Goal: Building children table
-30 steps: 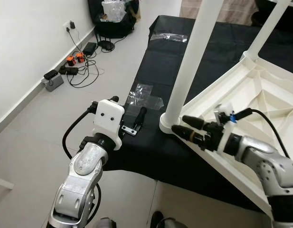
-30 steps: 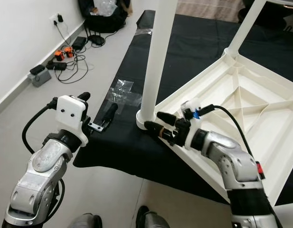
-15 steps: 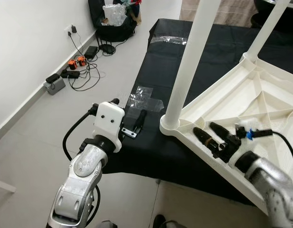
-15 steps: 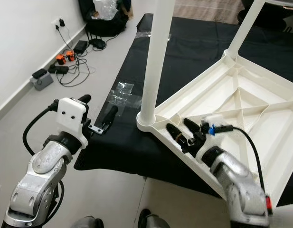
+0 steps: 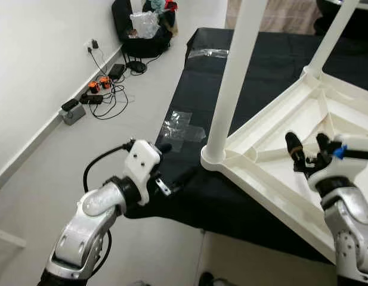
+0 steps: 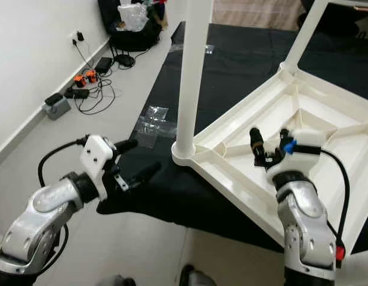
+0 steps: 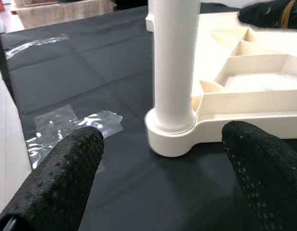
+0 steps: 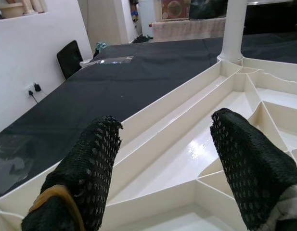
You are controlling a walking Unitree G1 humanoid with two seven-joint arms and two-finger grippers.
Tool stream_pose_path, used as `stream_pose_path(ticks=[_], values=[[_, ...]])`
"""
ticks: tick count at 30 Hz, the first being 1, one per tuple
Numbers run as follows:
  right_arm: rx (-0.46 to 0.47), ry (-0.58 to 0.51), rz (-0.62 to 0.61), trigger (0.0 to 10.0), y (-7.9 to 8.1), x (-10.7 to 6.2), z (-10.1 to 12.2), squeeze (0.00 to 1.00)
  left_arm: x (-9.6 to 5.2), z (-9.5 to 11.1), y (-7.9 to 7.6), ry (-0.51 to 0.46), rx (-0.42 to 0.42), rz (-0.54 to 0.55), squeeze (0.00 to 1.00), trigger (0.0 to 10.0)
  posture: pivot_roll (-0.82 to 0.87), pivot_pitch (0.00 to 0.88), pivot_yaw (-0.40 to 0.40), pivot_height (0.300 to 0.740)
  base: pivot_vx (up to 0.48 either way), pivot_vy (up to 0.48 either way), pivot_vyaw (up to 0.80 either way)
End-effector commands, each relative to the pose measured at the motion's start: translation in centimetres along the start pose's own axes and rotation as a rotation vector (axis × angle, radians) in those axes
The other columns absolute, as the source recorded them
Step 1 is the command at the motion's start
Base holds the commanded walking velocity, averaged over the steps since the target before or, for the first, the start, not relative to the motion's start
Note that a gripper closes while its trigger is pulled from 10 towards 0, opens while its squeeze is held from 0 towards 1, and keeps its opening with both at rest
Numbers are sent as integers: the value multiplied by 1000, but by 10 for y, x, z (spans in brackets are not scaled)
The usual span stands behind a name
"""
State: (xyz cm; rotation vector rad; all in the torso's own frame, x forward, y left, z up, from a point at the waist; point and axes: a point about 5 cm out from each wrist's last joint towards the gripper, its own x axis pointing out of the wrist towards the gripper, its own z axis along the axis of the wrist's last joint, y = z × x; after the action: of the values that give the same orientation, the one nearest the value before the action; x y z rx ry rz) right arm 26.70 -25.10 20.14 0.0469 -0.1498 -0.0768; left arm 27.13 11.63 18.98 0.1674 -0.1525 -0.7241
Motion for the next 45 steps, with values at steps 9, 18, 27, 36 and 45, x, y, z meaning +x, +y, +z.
stream_pose_path(ticks=[9, 18, 27, 36, 45], values=[[-29, -41, -89, 10000, -14, 4, 7, 0, -52, 2, 106, 81, 264, 499, 0, 10000, 23, 161, 2, 740, 0, 0, 0], [-35, -104, -64, 10000, -18, 19, 23, 0, -35, -6, 138, 130, 341, 504, 0, 10000, 29, 191, 24, 740, 0, 0, 0], [11, 52, 173, 10000, -95, 19, 32, 0, -5, 0, 121, 35, 326, 380, 0, 10000, 22, 233, 38, 740, 0, 0, 0], [-261, 34, -164, 10000, -161, 14, 47, 0, -1, -5, 109, 3, 315, 358, 0, 10000, 17, 208, 32, 740, 0, 0, 0], [-162, -67, 26, 10000, -74, 42, 27, 0, 10, -15, 99, 7, 293, 346, 0, 10000, 13, 146, 17, 740, 0, 0, 0]])
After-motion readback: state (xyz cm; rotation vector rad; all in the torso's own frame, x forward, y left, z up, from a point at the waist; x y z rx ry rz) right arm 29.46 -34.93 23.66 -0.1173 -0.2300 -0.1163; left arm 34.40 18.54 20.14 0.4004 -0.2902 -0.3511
